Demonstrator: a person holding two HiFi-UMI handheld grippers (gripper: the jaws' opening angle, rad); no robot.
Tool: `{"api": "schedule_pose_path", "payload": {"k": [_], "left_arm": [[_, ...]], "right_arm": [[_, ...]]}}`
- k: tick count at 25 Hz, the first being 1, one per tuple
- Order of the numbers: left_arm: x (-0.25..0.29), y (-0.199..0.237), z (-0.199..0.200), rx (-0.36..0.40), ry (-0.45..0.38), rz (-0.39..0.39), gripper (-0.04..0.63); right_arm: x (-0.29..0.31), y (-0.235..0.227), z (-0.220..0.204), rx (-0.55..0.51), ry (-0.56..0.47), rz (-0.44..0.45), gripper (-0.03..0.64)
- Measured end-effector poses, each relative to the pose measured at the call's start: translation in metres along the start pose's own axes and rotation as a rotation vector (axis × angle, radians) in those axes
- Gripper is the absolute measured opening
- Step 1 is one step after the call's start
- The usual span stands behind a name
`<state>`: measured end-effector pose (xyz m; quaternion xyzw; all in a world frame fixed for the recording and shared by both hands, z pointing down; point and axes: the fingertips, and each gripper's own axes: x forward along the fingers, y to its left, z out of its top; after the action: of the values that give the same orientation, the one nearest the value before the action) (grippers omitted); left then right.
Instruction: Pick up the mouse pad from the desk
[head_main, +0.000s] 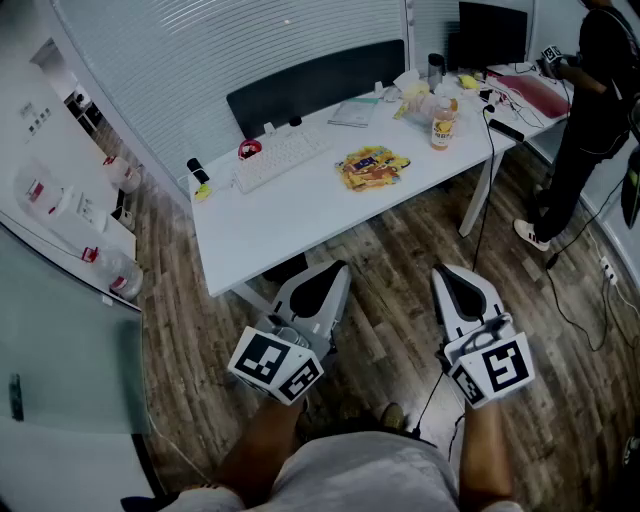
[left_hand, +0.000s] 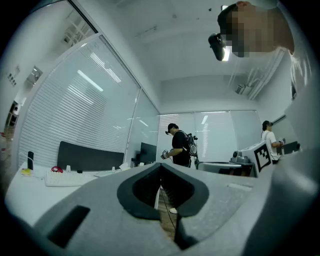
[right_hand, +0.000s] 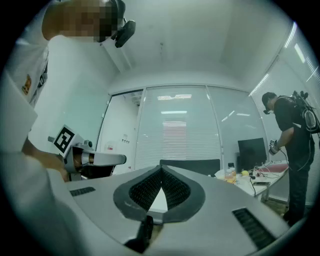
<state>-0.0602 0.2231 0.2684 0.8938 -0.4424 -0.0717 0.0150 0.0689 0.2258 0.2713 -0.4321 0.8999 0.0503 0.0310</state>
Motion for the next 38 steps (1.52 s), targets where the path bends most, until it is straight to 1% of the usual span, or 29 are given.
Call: {"api": "schedule_pose_path", "payload": {"k": [5,11,22,28,38], "left_arm": [[-0.004,0.007,-0.001,-0.002,-0.001,0.002,0.015],[-0.011,0.021,0.000,-0.006,-0.001,0.005,0.015],[-0.028,0.063,-0.002,-0.010,-0.010,0.005,0.015],[-0.036,0.083,-0.007,-0.023,-0.023,-0.015,0.015],[-0.031,0.101,-0.007,-0.031,-0.026,-0.041,0.015]], "right_arm": [[0.006,0.006,-0.002,-0.002,0.005,0.005,0.012],[0.017,0.011,0.001,0.026,0.000,0.005,0.012],[0.046,0.033,-0.008,0.010,0.016,-0.006,0.012],[0.055,0.046,-0.014,-0.012,0.029,-0.032,0.012],[0.065,0.048,-0.016,-0.023,0.050,-0.064,0.012]]}}
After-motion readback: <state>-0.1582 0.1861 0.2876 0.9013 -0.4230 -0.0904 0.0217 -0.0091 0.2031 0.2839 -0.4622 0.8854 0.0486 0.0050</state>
